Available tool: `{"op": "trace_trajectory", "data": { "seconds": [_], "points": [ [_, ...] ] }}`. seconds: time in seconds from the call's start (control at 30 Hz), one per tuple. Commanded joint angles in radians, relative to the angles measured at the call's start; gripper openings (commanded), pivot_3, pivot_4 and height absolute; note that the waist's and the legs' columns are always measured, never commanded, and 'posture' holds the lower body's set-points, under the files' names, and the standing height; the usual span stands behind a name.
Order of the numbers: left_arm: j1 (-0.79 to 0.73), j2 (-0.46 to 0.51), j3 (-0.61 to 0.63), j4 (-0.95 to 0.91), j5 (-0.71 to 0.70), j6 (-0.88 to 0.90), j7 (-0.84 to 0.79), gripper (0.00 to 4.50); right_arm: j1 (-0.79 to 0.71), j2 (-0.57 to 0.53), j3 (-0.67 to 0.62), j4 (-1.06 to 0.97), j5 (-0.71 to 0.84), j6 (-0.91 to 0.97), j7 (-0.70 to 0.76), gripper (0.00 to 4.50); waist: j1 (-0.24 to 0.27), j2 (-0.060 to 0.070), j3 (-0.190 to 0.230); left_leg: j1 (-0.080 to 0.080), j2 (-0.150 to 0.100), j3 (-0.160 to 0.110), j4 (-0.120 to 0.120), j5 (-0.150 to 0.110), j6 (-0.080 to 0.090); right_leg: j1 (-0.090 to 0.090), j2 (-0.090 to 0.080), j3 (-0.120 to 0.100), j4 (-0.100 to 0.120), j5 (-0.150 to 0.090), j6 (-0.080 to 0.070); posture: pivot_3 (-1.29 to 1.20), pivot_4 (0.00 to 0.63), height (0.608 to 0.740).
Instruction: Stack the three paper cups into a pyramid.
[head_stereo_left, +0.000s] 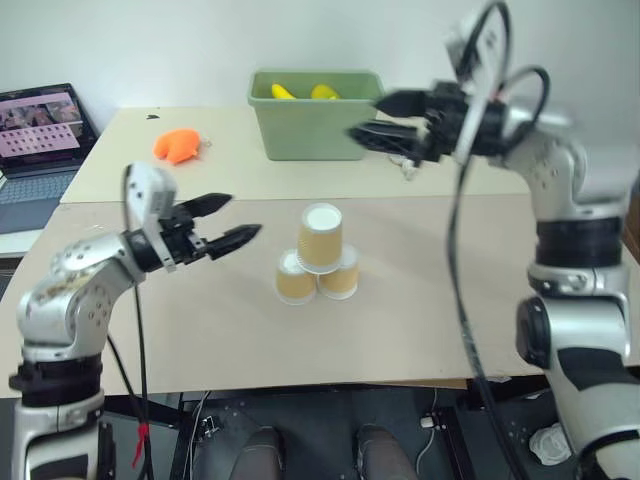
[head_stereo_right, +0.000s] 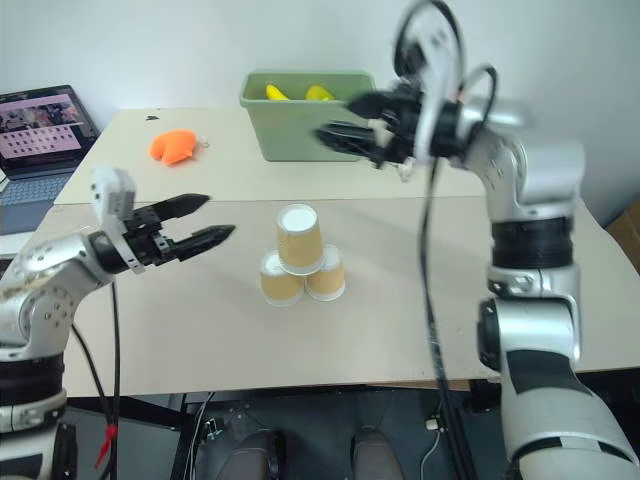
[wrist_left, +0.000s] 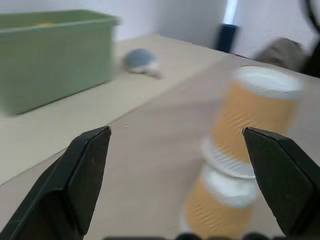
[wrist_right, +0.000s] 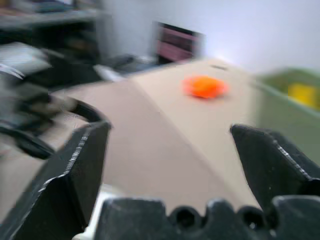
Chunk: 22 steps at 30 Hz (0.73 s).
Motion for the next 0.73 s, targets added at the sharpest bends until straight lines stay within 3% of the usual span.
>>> {"op": "trace_trajectory", "data": {
  "seconds": [0.03,0.2,0.4,0.73],
  "points": [
    [0.08,-0.099,0.121,-0.085,0.035,-0.056,0.224,4.5,0.173,-0.003,-0.11,-0.036,-0.083,-0.042,-0.241,4.48,0.003,0.0,0.0,-0.003,-0.001,0.001,0.001,0.0,0.0,-0.004,-0.001,0.001,0.001,0.0,0.0,0.0,0.15,0.732],
    [0.144,-0.217,0.192,-0.024,0.127,-0.173,0.427,4.5,0.335,0.051,-0.189,0.028,-0.123,-0.119,-0.449,4.48,0.002,0.0,0.0,-0.005,0.0,0.003,0.0,0.0,-0.001,-0.01,-0.001,0.004,0.003,0.0,0.0,0.0,0.15,0.732],
    [0.125,-0.288,0.221,0.2,0.274,-0.418,0.622,4.5,0.425,0.181,-0.181,0.117,-0.122,-0.36,-0.512,4.48,-0.01,0.0,-0.001,0.003,0.001,0.005,-0.002,0.001,-0.001,-0.003,0.001,0.006,0.002,0.001,-0.001,0.0,0.15,0.732],
    [0.058,-0.299,0.228,0.374,0.278,-0.605,0.682,4.5,0.444,0.24,-0.131,0.195,-0.147,-0.474,-0.544,4.48,0.005,0.0,-0.001,0.005,0.0,0.004,-0.001,0.001,-0.001,0.002,0.0,0.004,0.0,0.001,-0.001,0.0,0.15,0.732]
  ]
}}
